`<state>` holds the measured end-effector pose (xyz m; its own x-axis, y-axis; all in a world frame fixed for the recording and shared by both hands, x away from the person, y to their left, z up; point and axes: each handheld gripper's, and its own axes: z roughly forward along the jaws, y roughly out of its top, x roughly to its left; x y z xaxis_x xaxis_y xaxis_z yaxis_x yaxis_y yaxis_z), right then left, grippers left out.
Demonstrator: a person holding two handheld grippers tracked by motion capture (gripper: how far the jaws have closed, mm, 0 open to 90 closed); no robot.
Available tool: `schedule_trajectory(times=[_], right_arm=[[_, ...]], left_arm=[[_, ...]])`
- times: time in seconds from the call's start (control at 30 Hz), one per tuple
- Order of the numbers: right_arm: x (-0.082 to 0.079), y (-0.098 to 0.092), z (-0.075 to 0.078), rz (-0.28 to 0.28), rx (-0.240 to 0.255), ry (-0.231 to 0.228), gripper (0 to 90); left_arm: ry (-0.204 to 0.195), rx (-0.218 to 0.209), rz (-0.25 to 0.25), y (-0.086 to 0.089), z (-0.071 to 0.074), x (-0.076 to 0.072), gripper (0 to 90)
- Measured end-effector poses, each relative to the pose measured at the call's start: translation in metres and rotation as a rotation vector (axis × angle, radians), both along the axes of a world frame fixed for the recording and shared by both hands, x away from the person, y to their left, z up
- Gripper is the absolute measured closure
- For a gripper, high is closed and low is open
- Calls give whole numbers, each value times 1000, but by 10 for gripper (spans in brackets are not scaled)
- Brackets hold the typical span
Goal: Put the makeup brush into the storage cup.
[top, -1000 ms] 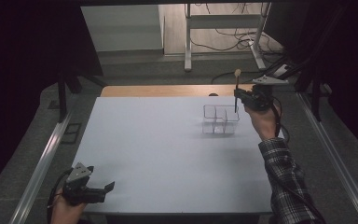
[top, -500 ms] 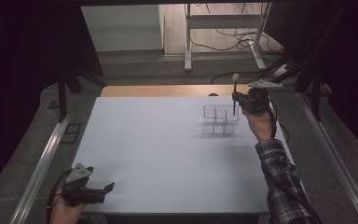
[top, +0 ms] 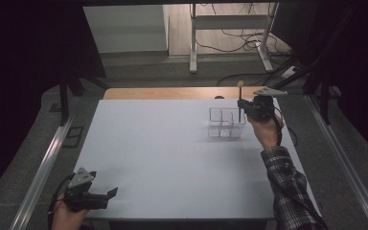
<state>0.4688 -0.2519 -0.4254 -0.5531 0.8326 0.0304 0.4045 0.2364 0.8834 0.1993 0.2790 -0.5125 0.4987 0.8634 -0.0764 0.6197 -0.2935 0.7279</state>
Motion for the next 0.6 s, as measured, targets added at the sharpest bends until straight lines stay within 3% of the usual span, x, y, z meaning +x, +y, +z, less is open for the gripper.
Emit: schedule_trajectory(times=[0.6], right_arm=[[-6, 1, -28, 9, -30, 54, 829]], left_arm=[[1, 3, -2, 0, 0, 0, 0]])
